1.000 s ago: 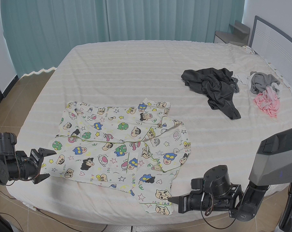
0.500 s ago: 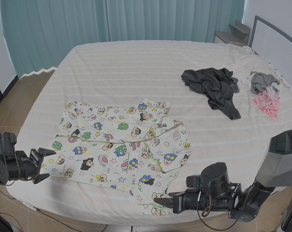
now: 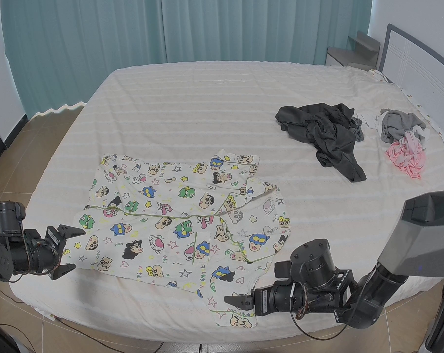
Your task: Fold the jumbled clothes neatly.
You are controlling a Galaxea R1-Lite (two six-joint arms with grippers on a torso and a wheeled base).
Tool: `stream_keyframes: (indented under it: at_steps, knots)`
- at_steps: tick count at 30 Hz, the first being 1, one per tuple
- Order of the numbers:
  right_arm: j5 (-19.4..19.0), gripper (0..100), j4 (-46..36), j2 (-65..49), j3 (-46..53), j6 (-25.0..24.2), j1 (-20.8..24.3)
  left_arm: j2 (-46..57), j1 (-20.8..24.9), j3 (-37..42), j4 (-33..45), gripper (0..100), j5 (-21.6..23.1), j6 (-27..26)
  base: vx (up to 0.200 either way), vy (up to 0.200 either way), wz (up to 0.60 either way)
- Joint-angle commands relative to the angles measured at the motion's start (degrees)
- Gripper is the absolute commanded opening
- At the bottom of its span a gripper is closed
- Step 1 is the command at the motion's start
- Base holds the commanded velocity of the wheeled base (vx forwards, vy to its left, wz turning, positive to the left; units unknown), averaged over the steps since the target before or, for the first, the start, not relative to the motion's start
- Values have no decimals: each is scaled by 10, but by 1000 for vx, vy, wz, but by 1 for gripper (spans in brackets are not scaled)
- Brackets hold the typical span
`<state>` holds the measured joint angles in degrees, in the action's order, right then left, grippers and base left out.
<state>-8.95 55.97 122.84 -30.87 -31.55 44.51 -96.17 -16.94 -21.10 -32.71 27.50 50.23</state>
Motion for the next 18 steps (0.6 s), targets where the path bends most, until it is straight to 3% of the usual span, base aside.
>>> stream_keyframes:
  at_steps: [1, 5, 10, 16, 18]
  knots:
    - [-3, 100, -5, 27, -18, -8, -18, -1, 0, 0, 0, 100, 0, 0, 0, 0, 0]
    - [2, 100, -7, 27, -4, -41, -33, -2, 0, 0, -1, 100, 0, 0, 0, 0, 0]
    - [19, 100, -8, 15, 14, -155, -32, -2, 0, -3, 0, 100, 0, 0, 0, 0, 0]
    - [51, 100, -7, 13, 20, -188, -16, -2, 0, -2, 0, 100, 0, 0, 0, 0, 0]
    - [89, 100, -5, 29, 12, -204, 0, -2, 0, -2, 0, 100, 0, 0, 0, 0, 0]
